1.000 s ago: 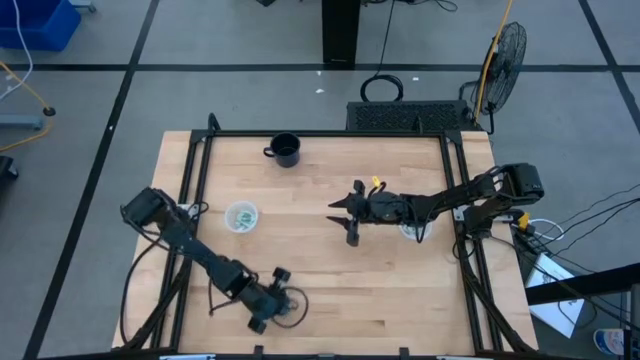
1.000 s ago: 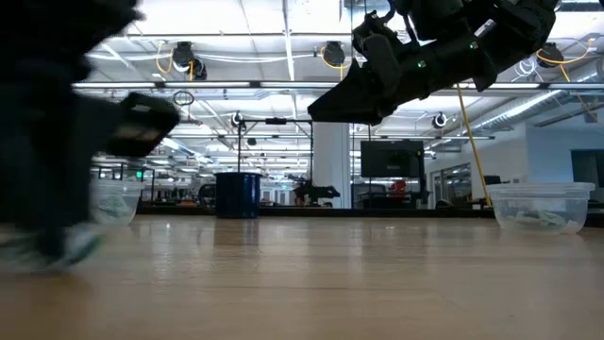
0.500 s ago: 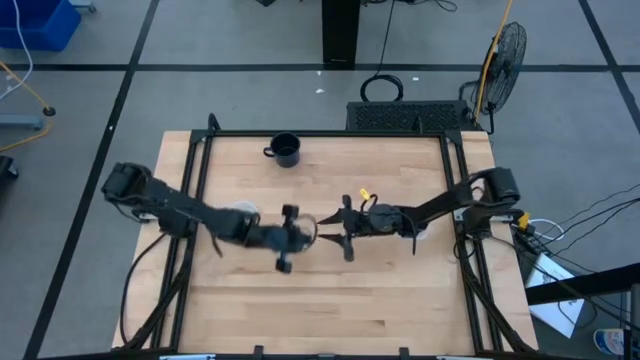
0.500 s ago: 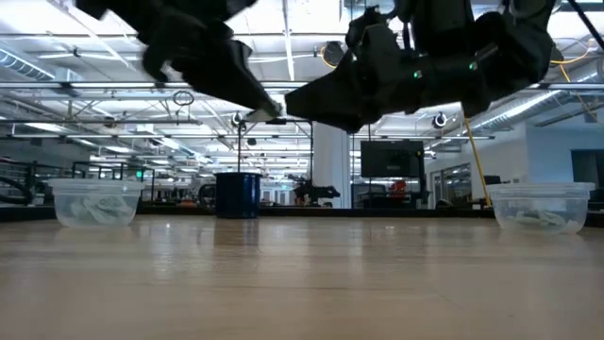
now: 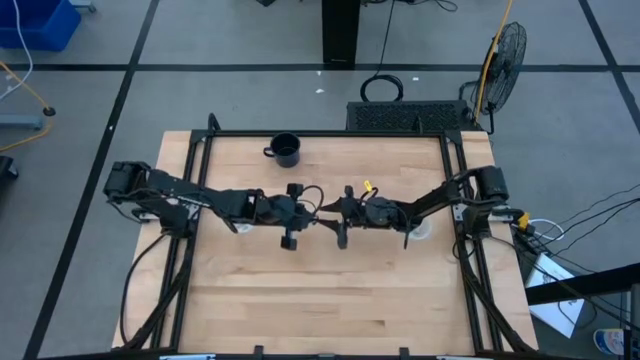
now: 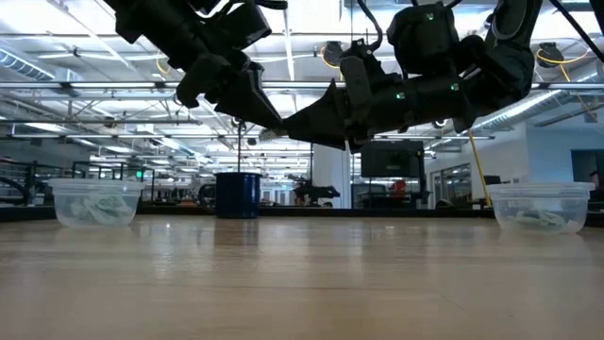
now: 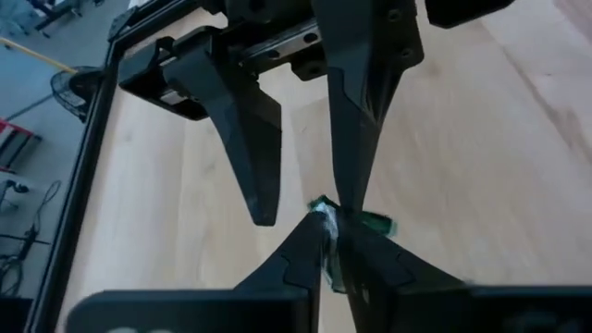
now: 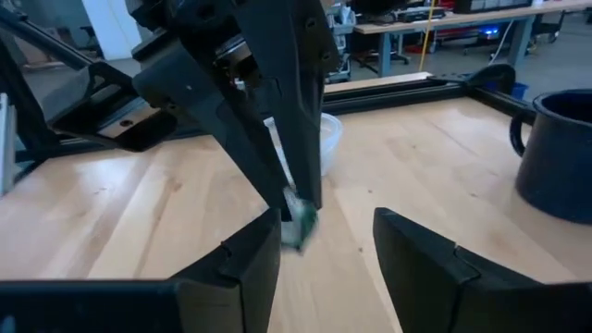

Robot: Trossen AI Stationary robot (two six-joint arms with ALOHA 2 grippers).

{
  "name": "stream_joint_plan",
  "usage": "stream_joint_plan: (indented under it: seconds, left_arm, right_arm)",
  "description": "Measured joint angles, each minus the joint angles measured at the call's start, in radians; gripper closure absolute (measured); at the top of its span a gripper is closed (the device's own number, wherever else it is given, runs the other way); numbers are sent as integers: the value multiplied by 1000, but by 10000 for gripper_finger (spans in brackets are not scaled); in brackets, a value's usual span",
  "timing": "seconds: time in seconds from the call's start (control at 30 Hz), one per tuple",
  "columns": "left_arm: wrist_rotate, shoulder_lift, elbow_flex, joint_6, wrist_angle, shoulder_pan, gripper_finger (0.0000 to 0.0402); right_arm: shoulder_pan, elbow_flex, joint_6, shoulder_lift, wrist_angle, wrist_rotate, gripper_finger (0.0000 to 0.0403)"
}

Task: Pick and place Stevia / Truvia into bins
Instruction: Put the stevia packet into the right container

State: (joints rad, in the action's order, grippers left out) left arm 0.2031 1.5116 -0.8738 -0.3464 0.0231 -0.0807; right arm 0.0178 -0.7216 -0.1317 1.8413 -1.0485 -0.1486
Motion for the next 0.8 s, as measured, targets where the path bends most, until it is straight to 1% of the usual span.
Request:
stream_joint_plan:
  seconds: [0.13, 0.27, 0.4, 0.5, 0.57, 0.63, 0.67, 0.73, 0.8]
  left_arm:
    - [2, 0, 0, -17, -2, 5, 347]
    - [3, 0, 0, -19, -8, 16, 352]
    - [2, 0, 0, -18, -6, 32, 357]
    - [58, -1, 0, -18, -4, 41, 356]
    - [124, -1, 0, -21, -3, 49, 352]
    - [181, -1, 0, -16, -4, 59, 345]
    - [194, -1, 0, -7, -3, 66, 340]
    - [192, -1, 0, 15, -5, 80, 330]
    - [166, -1, 0, 35, -10, 93, 319]
  right_arm:
    - [-13, 0, -21, 0, 3, 13, 264]
    - [-25, 0, -31, 0, 2, 76, 312]
    - [-25, -1, -37, -1, 40, 94, 365]
    - [-24, -1, -25, 1, 110, 94, 383]
    - [-24, -1, -31, -1, 177, 90, 379]
    - [-23, -1, -47, 0, 265, 62, 364]
    - [-22, 0, -44, 2, 298, 44, 353]
    - [-23, 0, -22, 2, 311, 18, 327]
    - [-23, 0, -2, 1, 274, 22, 300]
